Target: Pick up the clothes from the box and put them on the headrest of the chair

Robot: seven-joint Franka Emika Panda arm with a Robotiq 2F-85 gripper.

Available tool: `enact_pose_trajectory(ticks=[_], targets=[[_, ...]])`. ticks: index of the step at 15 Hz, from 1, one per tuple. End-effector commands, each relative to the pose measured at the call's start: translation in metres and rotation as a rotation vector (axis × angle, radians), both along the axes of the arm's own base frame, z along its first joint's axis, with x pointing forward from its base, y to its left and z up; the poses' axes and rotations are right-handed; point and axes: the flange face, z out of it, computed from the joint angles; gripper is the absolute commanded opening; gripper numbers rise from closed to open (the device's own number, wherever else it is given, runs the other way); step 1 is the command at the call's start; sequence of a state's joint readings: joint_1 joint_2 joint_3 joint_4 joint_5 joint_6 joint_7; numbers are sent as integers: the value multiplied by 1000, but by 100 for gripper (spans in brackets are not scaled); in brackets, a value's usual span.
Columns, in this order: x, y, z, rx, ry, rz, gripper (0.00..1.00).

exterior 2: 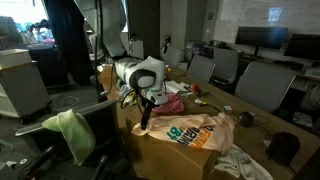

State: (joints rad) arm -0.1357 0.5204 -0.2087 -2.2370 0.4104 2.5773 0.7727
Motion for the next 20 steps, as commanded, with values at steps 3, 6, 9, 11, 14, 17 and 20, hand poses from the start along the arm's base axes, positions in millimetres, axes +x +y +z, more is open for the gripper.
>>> enact_pose_trajectory(ticks=[3, 6, 9, 11, 14, 17, 20], targets=[[-3, 1, -1, -40, 1, 2, 68], [-3, 1, 3, -37, -7, 2, 43], [-3, 4, 6, -36, -12, 3, 21], [-5, 6, 10, -34, -17, 4, 5], [-9, 11, 18, -29, -29, 7, 2], [-17, 21, 33, -39, -52, 21, 3], [-25, 35, 52, -39, -88, 45, 3]])
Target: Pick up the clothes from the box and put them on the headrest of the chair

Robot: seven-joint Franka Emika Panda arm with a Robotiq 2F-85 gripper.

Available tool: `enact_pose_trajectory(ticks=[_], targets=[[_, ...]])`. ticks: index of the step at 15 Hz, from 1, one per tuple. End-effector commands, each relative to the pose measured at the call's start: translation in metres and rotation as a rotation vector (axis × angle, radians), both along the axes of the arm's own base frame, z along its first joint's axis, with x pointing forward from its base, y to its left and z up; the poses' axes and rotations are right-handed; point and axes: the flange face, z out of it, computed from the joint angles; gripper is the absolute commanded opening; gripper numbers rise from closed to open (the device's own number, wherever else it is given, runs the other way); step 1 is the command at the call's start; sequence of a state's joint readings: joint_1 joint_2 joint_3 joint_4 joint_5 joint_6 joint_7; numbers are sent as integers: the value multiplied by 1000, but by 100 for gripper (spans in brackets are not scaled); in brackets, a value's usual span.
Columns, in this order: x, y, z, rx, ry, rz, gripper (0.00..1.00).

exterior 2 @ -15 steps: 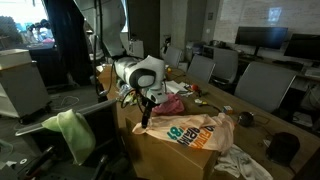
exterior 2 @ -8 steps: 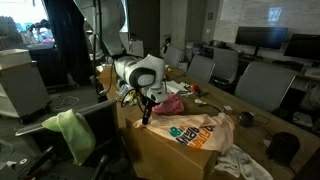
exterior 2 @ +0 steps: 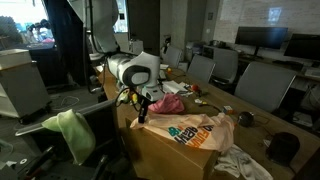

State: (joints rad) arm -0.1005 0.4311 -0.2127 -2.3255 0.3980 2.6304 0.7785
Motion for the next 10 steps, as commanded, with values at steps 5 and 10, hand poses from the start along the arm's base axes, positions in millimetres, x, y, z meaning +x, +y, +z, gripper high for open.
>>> enact_pose_trajectory(ticks=[5, 10], targets=[[-28, 47, 75, 12, -122, 93, 3], [-39, 75, 115, 18, -189, 169, 3]])
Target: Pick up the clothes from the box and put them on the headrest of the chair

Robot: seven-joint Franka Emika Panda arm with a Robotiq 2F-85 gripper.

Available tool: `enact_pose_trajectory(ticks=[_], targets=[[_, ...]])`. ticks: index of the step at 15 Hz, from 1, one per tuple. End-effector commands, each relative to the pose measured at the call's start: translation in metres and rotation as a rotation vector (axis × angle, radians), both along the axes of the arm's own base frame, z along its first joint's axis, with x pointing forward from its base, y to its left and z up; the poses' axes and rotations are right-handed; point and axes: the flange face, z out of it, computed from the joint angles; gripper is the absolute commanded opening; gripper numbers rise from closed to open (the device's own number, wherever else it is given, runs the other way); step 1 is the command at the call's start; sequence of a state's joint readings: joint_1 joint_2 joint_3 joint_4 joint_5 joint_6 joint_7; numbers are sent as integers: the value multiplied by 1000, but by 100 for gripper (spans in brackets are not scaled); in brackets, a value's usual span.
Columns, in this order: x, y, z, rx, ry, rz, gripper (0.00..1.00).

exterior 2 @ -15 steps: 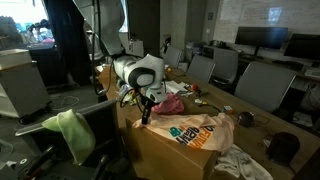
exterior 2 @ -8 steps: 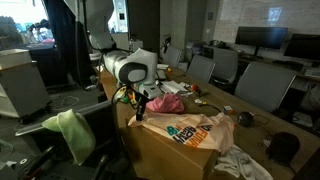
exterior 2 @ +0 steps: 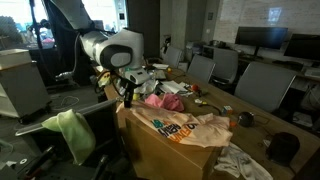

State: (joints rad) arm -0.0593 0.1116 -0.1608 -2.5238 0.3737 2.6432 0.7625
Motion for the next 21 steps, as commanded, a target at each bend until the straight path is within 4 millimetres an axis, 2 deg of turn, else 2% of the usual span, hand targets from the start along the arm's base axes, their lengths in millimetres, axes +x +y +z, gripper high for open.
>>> enact_pose_trajectory(ticks=[1, 10, 16, 21], targets=[[-18, 21, 35, -3, -70, 60, 3], [-44, 61, 107, -25, -218, 209, 3], [-57, 103, 185, -133, -334, 363, 3], [-77, 137, 251, -185, -432, 457, 3]])
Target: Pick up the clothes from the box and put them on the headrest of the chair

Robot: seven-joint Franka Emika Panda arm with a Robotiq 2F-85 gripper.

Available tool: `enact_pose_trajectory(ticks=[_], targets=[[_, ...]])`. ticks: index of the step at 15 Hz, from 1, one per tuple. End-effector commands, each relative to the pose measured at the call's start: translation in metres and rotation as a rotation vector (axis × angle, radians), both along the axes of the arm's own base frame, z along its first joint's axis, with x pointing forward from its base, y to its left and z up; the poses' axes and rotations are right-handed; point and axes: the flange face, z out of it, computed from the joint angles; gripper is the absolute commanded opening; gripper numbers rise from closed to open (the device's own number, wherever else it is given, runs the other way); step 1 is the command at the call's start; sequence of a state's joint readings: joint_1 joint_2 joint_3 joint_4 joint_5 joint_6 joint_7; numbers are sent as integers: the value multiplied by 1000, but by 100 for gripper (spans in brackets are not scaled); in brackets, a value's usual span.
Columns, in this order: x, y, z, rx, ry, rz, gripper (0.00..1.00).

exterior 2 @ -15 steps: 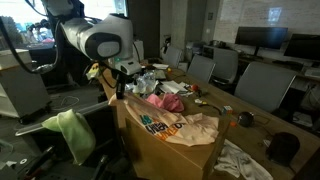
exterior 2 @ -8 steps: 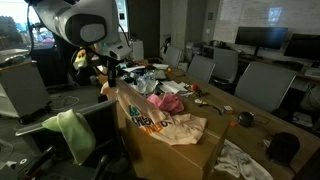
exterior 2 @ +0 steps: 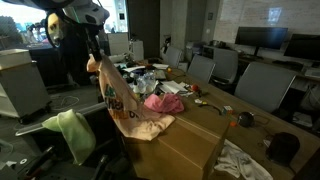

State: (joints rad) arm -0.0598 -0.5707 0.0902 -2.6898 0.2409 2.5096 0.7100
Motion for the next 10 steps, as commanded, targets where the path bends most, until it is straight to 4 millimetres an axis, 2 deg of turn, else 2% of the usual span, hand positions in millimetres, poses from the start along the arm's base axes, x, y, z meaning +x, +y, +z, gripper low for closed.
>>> enact_pose_trajectory(ticks=[1, 5, 10], targets=[[-24, 21, 51, -44, -80, 44, 3], [-39, 40, 81, -77, -125, 87, 3], [-52, 52, 96, -95, -150, 128, 3]])
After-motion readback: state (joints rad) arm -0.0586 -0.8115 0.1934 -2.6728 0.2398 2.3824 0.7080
